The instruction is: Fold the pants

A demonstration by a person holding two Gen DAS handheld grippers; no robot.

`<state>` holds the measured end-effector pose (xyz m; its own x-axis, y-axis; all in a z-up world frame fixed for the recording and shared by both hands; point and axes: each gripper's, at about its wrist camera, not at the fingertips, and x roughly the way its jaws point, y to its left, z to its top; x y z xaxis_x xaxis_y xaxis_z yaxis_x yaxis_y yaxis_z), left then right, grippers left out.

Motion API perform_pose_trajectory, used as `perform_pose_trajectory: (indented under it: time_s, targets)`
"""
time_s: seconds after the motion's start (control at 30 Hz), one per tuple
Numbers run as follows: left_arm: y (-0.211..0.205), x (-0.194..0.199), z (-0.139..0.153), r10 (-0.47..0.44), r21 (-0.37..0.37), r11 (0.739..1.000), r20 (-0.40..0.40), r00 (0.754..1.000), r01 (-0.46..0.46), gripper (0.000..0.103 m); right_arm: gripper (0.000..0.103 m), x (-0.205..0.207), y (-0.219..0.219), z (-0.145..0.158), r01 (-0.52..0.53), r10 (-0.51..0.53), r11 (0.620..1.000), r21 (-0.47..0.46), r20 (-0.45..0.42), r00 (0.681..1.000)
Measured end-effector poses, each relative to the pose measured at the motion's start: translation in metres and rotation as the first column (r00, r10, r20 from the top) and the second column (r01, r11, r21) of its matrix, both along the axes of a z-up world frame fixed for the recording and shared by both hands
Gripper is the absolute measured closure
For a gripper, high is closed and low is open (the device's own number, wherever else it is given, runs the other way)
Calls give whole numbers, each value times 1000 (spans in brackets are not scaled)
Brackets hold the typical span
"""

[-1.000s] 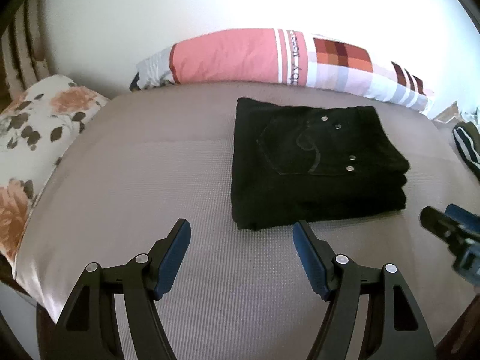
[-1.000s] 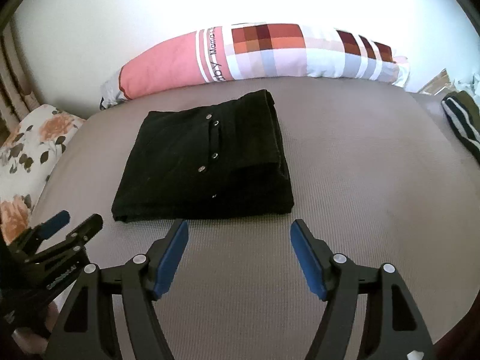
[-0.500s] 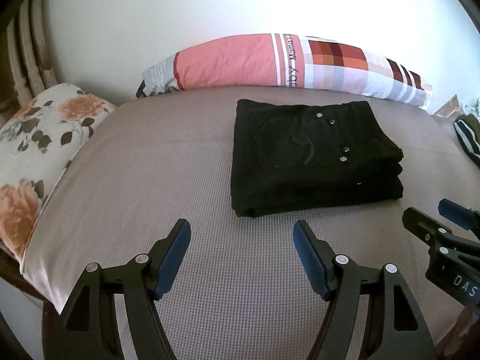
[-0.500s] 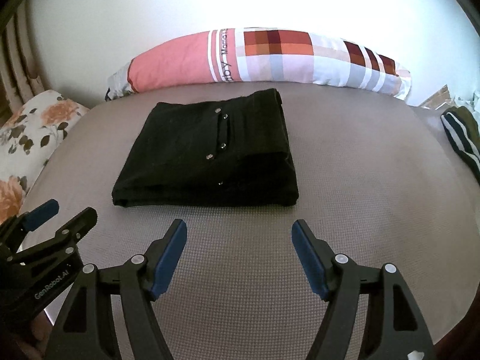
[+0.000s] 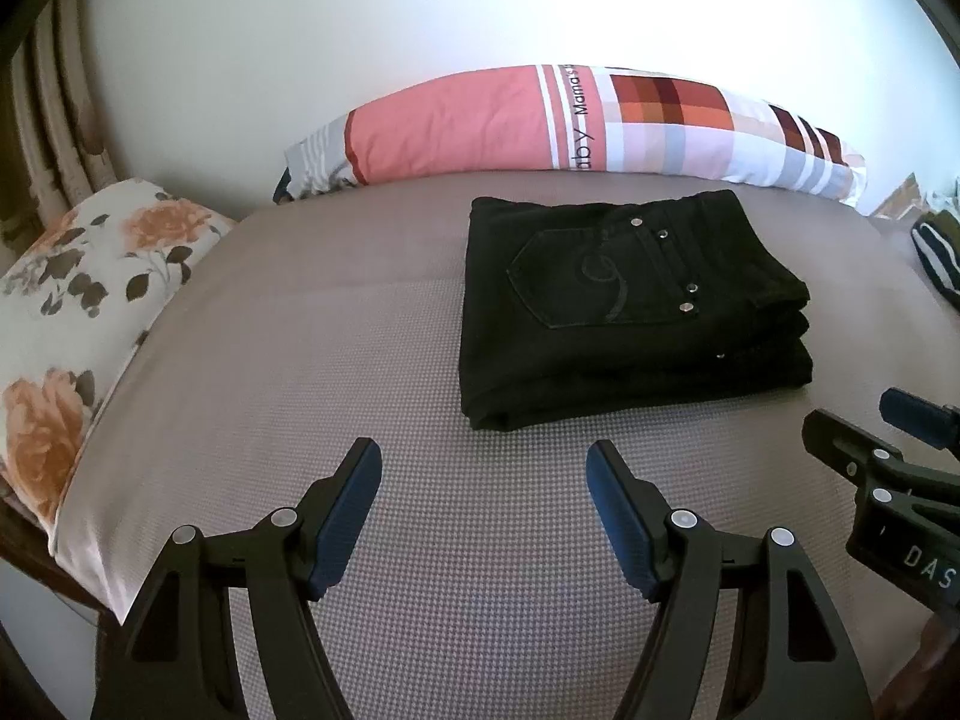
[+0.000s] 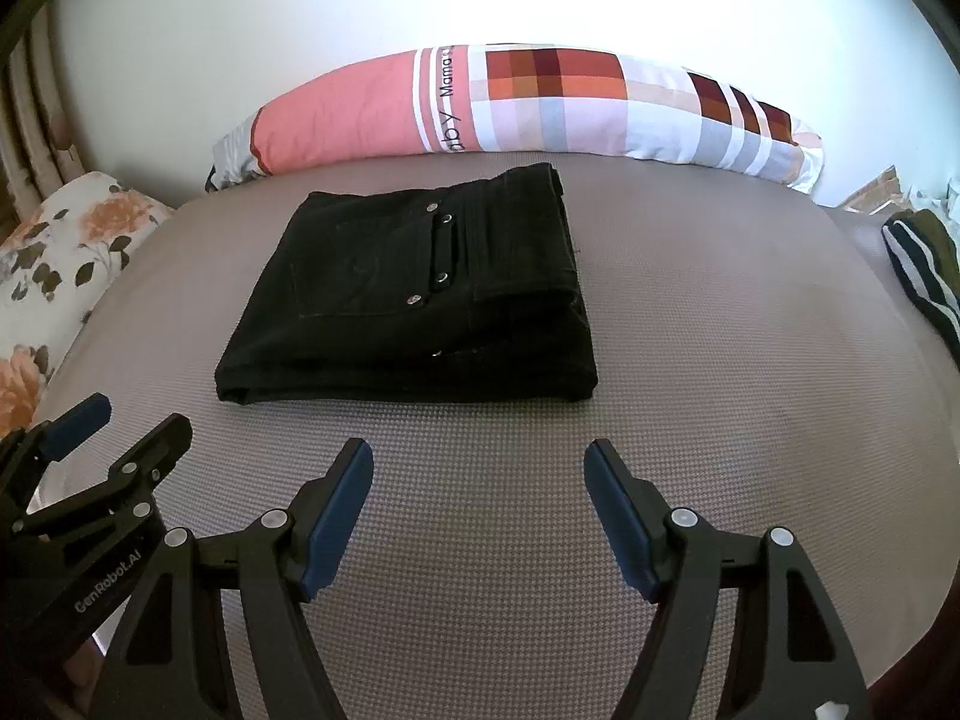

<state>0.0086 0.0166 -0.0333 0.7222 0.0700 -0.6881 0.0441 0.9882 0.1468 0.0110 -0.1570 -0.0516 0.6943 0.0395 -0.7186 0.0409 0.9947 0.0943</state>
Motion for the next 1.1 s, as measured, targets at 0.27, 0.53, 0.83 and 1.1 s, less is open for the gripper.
perform_pose_trajectory:
  time_s: [0.27,0.53,0.83,1.1]
  targets:
    - [-3,-1,-2,-9,14,1000,0,1000,9,32,31,0,0,0,-3,3,1000,0,0,1000]
    - [-7,-1,-3,-17,41,999,10,1000,17,32,31,-1,-1,-2,-4,4,1000,0,-6,1000]
    - [-9,2,-4,-30,45,999,3,1000,30,32,30,2,-3,-4,-9,9,1000,0,-19,1000]
    - [-11,0,-7,-31,49,998,-2,1000,31,32,30,2,-3,-5,-12,12,1000,1,-26,1000]
